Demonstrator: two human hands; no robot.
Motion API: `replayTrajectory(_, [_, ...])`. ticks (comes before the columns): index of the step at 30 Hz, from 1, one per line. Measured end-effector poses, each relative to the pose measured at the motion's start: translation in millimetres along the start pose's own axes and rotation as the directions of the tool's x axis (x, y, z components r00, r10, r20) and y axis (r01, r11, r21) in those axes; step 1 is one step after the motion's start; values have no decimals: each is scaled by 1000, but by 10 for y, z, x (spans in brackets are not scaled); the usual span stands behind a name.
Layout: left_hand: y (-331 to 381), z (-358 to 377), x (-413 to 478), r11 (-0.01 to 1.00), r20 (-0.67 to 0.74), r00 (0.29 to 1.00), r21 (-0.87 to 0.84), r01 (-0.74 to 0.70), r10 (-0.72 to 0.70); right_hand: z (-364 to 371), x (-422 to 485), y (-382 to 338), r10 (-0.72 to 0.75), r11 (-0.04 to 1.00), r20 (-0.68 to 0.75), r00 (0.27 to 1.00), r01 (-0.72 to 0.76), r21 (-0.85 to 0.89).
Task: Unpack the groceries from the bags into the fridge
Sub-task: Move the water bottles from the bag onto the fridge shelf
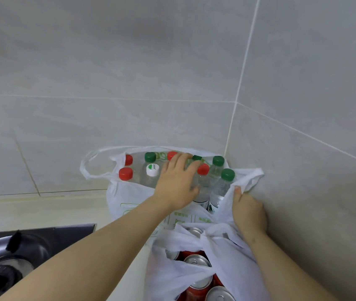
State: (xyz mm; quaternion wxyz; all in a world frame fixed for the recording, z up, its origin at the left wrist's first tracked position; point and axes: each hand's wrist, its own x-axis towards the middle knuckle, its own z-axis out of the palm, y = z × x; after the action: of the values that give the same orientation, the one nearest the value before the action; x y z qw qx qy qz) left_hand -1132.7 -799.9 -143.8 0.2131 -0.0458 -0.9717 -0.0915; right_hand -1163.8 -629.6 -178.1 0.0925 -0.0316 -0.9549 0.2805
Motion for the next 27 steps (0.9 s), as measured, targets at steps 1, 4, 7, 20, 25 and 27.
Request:
replayTrajectory(1, [31, 13, 21, 1000, 11, 1000, -6, -13, 13, -3, 1, 3, -5, 1000, -37, 999, 6, 26])
replayTrajectory(4, [102, 37, 54, 998, 5, 998, -31, -56, 56, 4, 36, 3, 31, 982, -139, 990, -4, 188])
replayTrajectory(7, [106, 52, 53, 996, -18, 997, -46, -70, 70, -4, 66, -15, 12, 979, -203, 979, 30, 201])
replayTrajectory(20, [-71, -69, 100, 990, -67, 991, -93, 110, -116, 202, 146, 9, -283, 951, -467, 838, 310, -20])
replayTrajectory(25, [-115, -8, 228, 999, -42, 998, -26, 36, -37, 231, 220, -11, -384, 921, -597, 704, 333, -201])
replayTrajectory(27, [-151, 27, 297, 999, -17, 1000, 32, -16, 17, 217, 289, -32, -431, 901, -584, 688, 367, -233])
